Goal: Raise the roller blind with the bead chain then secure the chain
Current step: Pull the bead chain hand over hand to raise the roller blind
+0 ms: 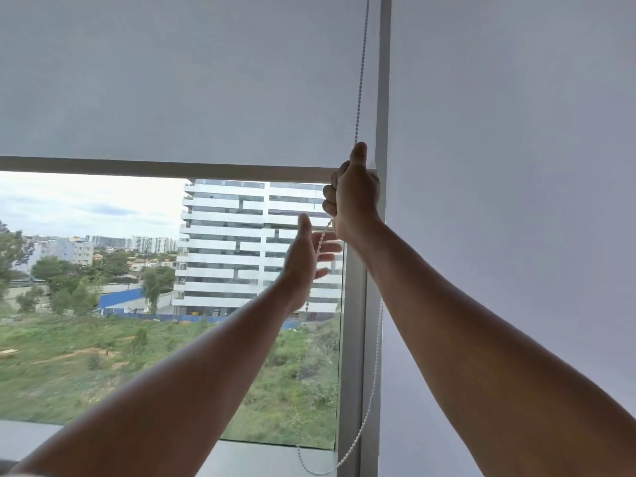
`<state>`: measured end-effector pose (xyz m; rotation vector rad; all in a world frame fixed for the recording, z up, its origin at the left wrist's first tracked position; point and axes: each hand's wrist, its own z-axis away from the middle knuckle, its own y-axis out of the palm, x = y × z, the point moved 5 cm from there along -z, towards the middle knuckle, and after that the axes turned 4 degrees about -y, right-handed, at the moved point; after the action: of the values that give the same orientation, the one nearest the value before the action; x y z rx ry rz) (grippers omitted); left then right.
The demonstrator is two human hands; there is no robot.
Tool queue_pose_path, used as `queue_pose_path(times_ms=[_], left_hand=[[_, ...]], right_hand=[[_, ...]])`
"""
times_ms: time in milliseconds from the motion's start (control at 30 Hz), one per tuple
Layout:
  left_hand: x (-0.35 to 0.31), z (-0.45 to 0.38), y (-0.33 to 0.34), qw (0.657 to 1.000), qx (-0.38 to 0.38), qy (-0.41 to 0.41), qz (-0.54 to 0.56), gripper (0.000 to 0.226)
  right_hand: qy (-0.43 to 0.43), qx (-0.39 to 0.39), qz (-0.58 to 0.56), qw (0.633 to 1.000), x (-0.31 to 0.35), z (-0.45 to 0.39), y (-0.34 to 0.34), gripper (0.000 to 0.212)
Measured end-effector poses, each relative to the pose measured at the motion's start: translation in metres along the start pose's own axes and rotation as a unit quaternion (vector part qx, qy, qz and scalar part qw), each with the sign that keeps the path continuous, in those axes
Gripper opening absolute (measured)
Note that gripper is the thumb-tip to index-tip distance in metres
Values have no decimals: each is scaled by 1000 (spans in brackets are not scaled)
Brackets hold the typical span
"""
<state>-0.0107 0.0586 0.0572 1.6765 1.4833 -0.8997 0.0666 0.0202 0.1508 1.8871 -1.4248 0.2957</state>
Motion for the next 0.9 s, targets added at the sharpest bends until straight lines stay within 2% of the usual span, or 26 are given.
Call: queue_pose_path(times_ms=[167, 300, 367, 433, 500, 667, 767, 900], left_hand=[[-56, -8, -3, 999, -5, 43, 20, 68], [-84, -13, 14, 999, 36, -4, 32, 76], [-88, -15, 21, 999, 13, -32, 42, 71], [-85, -17, 22, 998, -43, -33, 42, 61], [-81, -18, 22, 995, -85, -8, 60, 54], [-89, -8, 22, 982, -101, 121, 101, 53], [-80, -3, 27, 979, -107, 159, 75, 58], [-41, 11, 31, 980, -103, 159, 62, 58]], right_hand=[[16, 7, 84, 996, -42, 34, -18, 63], [72, 46, 61, 994, -92, 70, -35, 60], [91, 57, 56, 993, -106, 82, -38, 60], [102, 78, 51, 990, -111, 85, -38, 60], [112, 106, 56, 986, -109, 84, -38, 60], [126, 167, 113, 971, -100, 70, -43, 67], [133, 146, 112, 974, -88, 53, -41, 68], [143, 110, 37, 983, -63, 24, -42, 78]])
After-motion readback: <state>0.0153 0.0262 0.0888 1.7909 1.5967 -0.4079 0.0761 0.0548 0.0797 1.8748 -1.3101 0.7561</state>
